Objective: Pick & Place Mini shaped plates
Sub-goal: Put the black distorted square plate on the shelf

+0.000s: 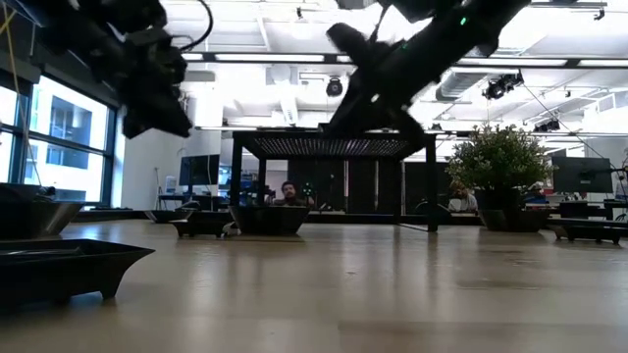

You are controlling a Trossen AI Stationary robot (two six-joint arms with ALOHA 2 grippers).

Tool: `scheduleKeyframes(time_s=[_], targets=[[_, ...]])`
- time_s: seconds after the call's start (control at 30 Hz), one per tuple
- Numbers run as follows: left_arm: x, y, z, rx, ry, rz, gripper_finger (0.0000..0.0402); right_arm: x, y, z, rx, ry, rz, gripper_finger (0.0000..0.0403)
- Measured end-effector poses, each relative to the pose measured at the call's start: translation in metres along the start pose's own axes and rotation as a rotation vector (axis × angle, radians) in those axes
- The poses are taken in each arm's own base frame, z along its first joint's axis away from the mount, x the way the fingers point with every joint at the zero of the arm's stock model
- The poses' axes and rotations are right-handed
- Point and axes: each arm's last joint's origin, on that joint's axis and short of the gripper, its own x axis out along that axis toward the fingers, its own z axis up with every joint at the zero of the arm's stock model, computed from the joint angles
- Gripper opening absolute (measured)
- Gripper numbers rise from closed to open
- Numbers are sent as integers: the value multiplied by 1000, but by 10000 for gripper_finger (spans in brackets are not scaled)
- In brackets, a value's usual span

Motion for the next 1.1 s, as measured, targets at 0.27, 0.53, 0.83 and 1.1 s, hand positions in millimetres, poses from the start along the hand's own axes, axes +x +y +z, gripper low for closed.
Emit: scheduleKeyframes(time_s=[0.27, 0.53, 0.83, 1.1], targets=[[42, -18, -10, -53, -33, 90, 74, -57, -2, 30, -97, -20, -5, 33], [81, -31, -23, -121, -46, 125, 82, -103, -11, 55, -196, -81, 3, 28], [107, -36, -16, -111, -50, 234, 161, -128, -17, 67, -307, -128, 23, 28], [124, -28, -25, -116, -38, 356, 169, -131, -19, 70, -342, -131, 25, 28]])
